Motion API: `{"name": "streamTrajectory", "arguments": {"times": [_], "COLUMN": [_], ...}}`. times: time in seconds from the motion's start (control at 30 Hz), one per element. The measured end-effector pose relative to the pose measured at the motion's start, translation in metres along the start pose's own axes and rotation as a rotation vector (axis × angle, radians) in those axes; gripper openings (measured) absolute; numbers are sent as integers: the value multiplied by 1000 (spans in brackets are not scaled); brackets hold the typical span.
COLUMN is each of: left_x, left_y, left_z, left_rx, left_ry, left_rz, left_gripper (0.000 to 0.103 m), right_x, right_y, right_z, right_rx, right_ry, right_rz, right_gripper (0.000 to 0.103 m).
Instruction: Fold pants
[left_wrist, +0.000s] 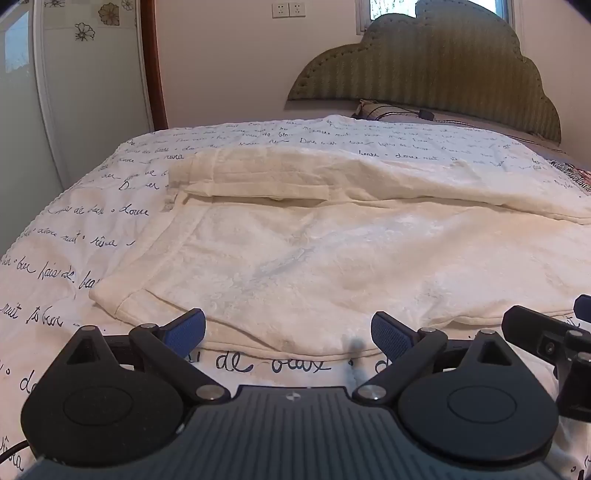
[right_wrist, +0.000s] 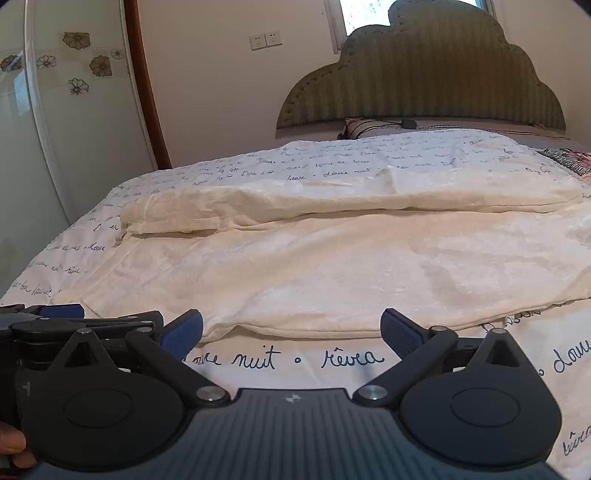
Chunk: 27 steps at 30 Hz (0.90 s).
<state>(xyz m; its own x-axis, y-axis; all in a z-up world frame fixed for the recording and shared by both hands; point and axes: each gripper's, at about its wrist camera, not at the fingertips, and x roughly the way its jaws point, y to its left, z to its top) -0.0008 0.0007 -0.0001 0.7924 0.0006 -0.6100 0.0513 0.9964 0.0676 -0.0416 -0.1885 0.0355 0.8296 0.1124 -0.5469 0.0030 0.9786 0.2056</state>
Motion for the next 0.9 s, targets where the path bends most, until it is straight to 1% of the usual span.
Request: {"name": "streamTrajectory", "arguments": {"times": [0.07,0.3,0.9], "left_x": [-1,-9,-3], "left_y": [1,7,9], "left_z": [-1,2,1], "left_rx": [-9,-21,-23], "left_ry": [2,7,18], "left_rz": [-1,2,9], "left_gripper": [98,98,98], "right_x": [0,-1,1], "right_y": [-1,0,-2], "right_z": [-1,0,-3], "right_rx": [14,3,-6], "right_ry": [8,10,20], "right_rz": [5,10,12], "right_gripper": [103,103,103]}}
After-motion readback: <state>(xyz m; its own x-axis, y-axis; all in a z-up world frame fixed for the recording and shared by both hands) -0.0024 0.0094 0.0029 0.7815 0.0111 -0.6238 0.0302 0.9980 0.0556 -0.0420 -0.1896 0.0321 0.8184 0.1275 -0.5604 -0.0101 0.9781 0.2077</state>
